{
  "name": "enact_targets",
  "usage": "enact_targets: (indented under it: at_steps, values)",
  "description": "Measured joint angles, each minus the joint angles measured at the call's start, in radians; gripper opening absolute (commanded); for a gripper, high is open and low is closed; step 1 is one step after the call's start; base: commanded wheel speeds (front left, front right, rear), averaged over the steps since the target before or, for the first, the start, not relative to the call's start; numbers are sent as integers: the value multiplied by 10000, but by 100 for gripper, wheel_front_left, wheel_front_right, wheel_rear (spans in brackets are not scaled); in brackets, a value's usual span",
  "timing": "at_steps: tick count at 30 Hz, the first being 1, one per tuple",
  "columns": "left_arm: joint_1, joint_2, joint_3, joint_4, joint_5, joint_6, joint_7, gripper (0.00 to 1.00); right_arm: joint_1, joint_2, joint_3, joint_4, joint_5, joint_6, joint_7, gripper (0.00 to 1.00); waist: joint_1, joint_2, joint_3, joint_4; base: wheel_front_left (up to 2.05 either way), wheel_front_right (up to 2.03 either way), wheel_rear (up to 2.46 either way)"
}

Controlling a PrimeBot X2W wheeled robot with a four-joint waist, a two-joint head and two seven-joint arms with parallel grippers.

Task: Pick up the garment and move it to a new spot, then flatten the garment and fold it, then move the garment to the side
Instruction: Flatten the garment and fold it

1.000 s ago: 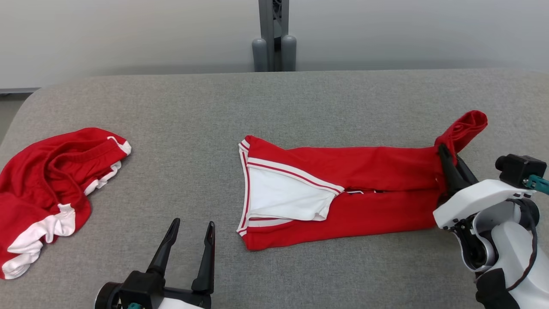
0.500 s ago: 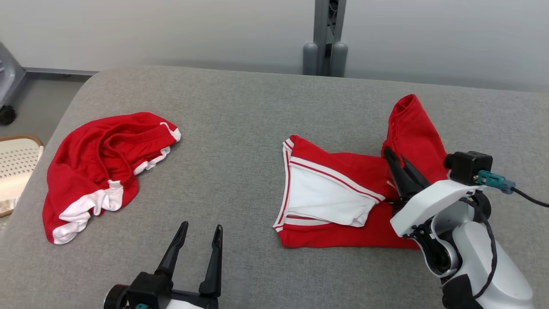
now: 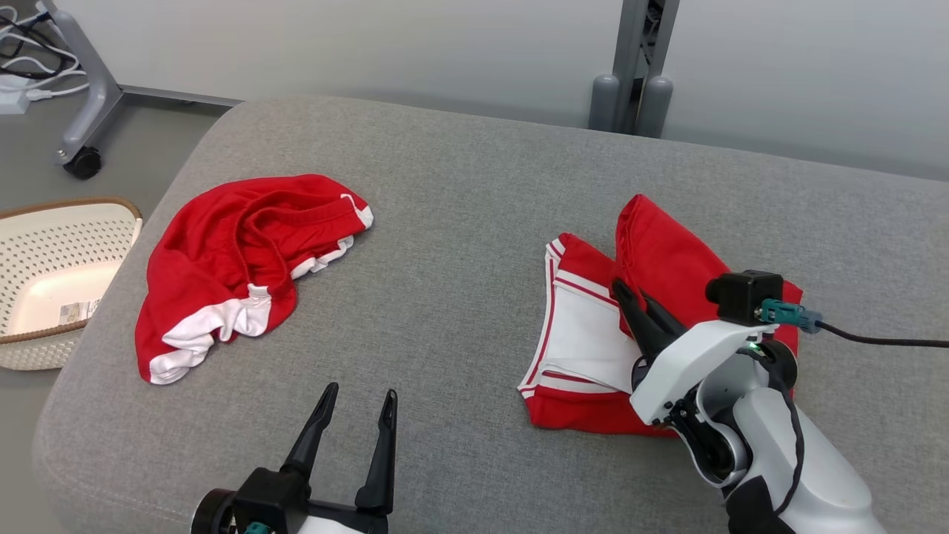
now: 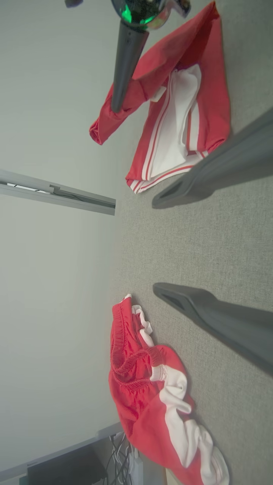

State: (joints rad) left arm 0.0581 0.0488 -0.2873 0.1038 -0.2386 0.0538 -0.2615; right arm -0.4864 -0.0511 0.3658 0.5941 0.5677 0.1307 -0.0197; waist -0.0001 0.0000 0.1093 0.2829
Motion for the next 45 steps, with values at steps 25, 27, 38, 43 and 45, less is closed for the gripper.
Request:
enact_targets:
  at_steps: [25,27,38,43,45]
  values:
    - [-45,2,-151,249,-94,2,0,100,-856,27,2748,2518,2174,0,-882,34,0,0,29,643,0,0,0]
    - [-45,0,-132,249,-94,15,0,100,-895,27,2982,2523,2360,0,-965,63,0,0,10,573,0,0,0]
    - [8,2,84,196,-82,90,0,100,-1170,44,3553,2006,2094,0,-2056,100,0,0,-200,-30,0,0,0]
    - [47,-2,209,67,-205,132,0,100,-1176,-242,2658,1793,920,0,-2385,100,0,0,-299,-594,0,0,0]
    - [53,0,284,2,-247,178,0,100,-951,-293,2136,1264,619,0,-2418,100,0,0,-318,-856,0,0,0]
